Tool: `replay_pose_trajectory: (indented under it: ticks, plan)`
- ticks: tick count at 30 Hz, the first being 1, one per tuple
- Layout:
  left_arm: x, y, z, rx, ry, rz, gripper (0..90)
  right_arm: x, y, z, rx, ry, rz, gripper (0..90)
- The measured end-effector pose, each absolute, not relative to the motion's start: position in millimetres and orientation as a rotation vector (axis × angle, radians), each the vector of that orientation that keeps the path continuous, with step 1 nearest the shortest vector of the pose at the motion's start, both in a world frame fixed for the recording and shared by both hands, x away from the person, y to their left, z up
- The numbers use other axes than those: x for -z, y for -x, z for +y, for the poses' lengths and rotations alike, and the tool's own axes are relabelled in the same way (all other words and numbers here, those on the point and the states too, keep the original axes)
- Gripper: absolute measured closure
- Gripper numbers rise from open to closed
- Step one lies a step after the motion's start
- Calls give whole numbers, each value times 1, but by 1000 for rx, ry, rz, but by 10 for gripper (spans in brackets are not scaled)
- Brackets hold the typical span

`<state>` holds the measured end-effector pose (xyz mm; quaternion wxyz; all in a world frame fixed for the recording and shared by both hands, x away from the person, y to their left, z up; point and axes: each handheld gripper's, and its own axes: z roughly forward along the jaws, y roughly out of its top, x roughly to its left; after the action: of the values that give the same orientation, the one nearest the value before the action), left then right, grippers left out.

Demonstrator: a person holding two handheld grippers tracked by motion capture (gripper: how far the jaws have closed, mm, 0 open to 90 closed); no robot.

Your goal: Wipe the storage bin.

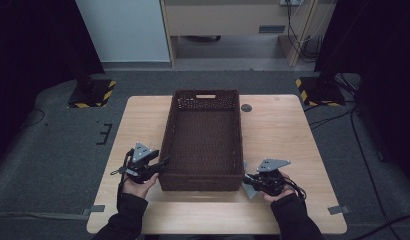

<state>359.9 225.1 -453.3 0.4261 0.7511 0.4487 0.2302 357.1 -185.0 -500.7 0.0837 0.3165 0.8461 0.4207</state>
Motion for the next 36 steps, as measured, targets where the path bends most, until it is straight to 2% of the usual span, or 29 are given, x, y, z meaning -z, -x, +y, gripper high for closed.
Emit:
replay_pose_trajectory:
  ticks: [4, 11, 18, 24, 33, 36]
  plan:
    - [452, -359, 226, -572, -1877, 1109, 472, 498, -356, -186, -1259, -943, 2517, 835]
    - [452, -357, 225, -547, -1899, 1099, 512, 459, -337, -202, -1486, -865, 2326, 835]
    - [452, -357, 224, -537, -1901, 1114, 611, 484, -336, -193, -1357, -906, 2446, 835]
    - [452, -356, 222, -561, -1892, 1144, 649, 502, -341, -185, -1248, -965, 2528, 834]
    - [452, -356, 221, -577, -1864, 1191, 697, 463, -330, -196, -1479, -875, 2344, 833]
    - [452, -357, 221, -579, -1856, 1203, 711, 463, -328, -195, -1476, -856, 2357, 833]
